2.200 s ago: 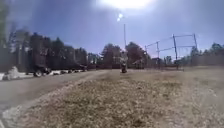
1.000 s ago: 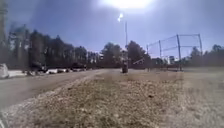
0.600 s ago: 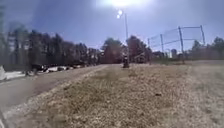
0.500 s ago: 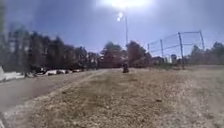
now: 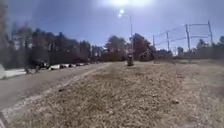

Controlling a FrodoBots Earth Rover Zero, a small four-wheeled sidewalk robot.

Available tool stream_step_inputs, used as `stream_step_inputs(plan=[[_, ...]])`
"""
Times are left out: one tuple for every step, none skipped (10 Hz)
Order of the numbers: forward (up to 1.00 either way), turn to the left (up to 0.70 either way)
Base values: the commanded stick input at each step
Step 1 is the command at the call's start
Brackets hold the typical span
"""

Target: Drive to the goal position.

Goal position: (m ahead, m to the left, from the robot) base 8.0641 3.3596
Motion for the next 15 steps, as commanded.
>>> stream_step_inputs(plan=[[0.7, 0.03], [0.7, 0.03], [0.7, 0.03], [0.7, 0.03], [0.7, 0.03], [0.7, 0.03], [0.7, 0.03], [0.7, 0.03], [0.7, 0.03], [0.7, 0.03], [0.7, 0.03], [0.7, 0.03], [0.7, 0.03], [0.7, 0.03], [0.7, 0.03]])
